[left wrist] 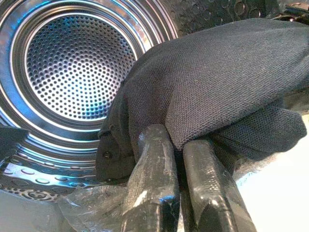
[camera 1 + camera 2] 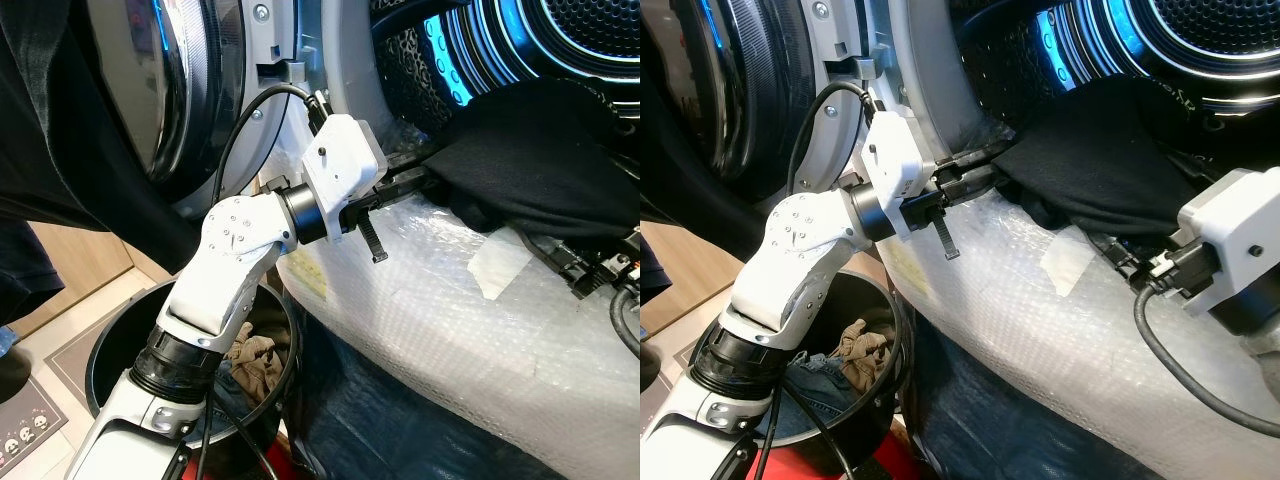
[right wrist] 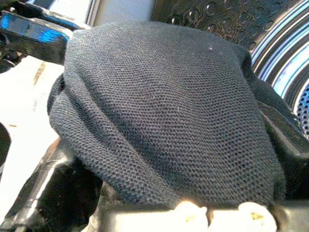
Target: Clothes washing
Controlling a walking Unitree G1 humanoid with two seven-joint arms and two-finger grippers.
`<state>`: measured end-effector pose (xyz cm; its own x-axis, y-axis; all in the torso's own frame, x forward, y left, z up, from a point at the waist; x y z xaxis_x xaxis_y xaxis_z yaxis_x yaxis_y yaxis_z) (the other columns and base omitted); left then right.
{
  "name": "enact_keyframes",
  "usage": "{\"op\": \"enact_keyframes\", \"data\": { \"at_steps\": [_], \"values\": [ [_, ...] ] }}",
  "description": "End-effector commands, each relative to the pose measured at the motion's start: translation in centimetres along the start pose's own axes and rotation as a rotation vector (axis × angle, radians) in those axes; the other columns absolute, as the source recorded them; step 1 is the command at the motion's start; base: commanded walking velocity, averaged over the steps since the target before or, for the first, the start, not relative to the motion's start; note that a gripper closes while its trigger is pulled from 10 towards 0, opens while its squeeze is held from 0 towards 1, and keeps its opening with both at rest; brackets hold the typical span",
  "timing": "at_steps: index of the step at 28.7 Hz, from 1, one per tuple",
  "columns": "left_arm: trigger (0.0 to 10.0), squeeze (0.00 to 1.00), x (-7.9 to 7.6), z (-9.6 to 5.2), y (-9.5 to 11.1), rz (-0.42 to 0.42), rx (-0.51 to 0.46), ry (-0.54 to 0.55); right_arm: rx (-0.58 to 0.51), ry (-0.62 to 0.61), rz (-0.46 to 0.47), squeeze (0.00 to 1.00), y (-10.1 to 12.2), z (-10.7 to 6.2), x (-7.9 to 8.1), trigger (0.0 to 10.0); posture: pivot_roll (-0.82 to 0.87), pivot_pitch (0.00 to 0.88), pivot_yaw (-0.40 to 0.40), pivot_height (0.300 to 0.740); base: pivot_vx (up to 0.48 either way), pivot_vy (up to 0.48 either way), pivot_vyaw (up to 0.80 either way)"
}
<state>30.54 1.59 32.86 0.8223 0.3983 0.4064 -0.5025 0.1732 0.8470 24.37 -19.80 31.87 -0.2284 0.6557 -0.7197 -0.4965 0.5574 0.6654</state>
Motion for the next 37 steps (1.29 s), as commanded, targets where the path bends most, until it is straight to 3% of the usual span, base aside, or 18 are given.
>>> {"op": "enact_keyframes", "data": {
  "at_steps": [1,2,24,25,29,30,37],
  "values": [
    [0.0,0.00,0.15,0.21,0.90,0.038,-0.013,-0.007,0.019,-0.040,-0.029,0.00,-0.17,-0.27,-0.94,1.1,-0.08,0.090,0.006,0.740,0.000,0.000,0.00],
    [0.0,0.00,0.14,0.20,0.89,0.037,-0.013,-0.007,0.015,-0.039,-0.028,0.00,-0.11,-0.27,-0.94,0.0,-0.08,0.090,0.006,0.740,0.000,0.000,0.00],
    [0.0,0.00,0.10,0.18,0.94,0.036,-0.016,-0.010,0.013,-0.061,-0.042,0.00,-0.09,-0.19,-1.24,0.0,-0.08,0.088,0.005,0.740,0.000,0.000,0.00],
    [0.0,0.00,0.06,0.21,0.92,0.036,-0.015,-0.012,0.018,-0.067,-0.044,0.00,-0.19,-0.15,-1.29,10.0,-0.08,0.090,0.006,0.740,0.000,0.000,0.00],
    [0.0,0.00,0.03,0.22,0.92,0.034,-0.015,-0.014,0.023,-0.075,-0.054,0.00,-0.34,-0.08,-1.43,10.0,-0.08,0.089,0.006,0.740,0.000,0.000,0.00],
    [0.0,0.00,0.06,0.22,0.93,0.036,-0.015,-0.013,0.014,-0.066,-0.045,1.00,-0.22,-0.08,-1.34,10.0,-0.08,0.089,0.006,0.740,0.000,0.000,0.00],
    [0.0,0.00,0.06,0.24,0.87,0.035,-0.014,-0.013,0.004,-0.065,-0.038,1.00,-0.03,-0.10,-1.31,10.0,-0.08,0.089,0.006,0.740,0.000,0.000,0.00]
  ]
}}
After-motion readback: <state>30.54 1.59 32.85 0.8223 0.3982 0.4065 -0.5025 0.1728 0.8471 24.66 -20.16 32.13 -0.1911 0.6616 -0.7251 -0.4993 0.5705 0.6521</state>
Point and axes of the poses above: a point about 5 cm out from each wrist's last joint towards the gripper, its own z axis pointing out of the wrist towards the gripper, its own y axis along the axis of the wrist's last joint, x = y × z, the point moved 3 cm from there along z, pointing out of the wrist towards the gripper, and after that the axes turned 13 degrees about -z, right-handed, at the moved point
